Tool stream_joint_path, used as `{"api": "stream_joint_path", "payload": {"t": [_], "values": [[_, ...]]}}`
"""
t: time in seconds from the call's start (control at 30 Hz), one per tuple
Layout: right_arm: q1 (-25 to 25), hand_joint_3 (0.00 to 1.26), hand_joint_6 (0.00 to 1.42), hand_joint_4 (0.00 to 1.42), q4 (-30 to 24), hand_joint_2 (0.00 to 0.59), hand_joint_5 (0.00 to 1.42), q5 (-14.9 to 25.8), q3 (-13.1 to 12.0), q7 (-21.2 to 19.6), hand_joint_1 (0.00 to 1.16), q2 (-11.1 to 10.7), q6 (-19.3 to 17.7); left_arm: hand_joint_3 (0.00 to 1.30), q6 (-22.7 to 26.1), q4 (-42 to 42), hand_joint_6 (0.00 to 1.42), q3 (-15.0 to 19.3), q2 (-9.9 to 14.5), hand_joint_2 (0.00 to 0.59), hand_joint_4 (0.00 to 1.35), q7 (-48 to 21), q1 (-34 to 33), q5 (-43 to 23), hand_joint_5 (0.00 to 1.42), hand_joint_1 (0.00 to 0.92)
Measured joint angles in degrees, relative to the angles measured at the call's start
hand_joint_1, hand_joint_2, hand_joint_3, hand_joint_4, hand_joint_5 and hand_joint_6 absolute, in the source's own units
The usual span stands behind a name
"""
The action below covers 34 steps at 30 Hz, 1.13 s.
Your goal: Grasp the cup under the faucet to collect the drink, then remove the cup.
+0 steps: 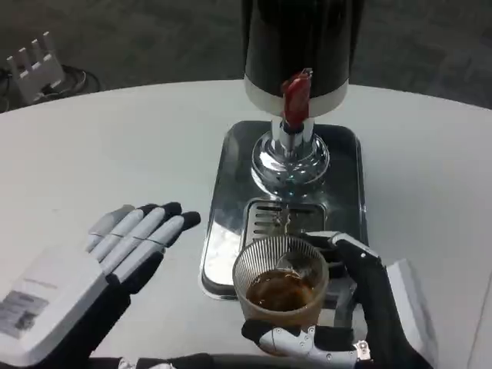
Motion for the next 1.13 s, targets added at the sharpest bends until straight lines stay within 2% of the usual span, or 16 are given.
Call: {"api": "stream_joint_path", "payload": {"t": [0.23,0.53,1.13], "values": [[0.4,0.75,1.25,0.79,-0.3,0.086,1.00,0.3,-0.4,1.3,0.98,-0.6,-0.8,0.00,-0.8,0.0,0.00,-1.0,1.2,0.091,0.00,0.0,0.3,3.3,0.00,0.000],[1.2,0.75,1.24,0.79,-3.5,0.088,1.00,1.3,-2.2,3.6,0.98,-2.2,-1.2,0.00,-1.8,-2.7,0.00,-1.3,2.1,0.087,0.00,-0.7,4.6,6.7,0.00,0.000],[3.6,0.75,1.24,0.79,-6.0,0.093,1.01,2.3,-4.8,5.4,0.96,-3.0,-2.1,0.00,0.9,-7.1,0.00,-2.1,1.9,0.084,0.00,-3.3,5.4,8.8,0.00,0.000]]}}
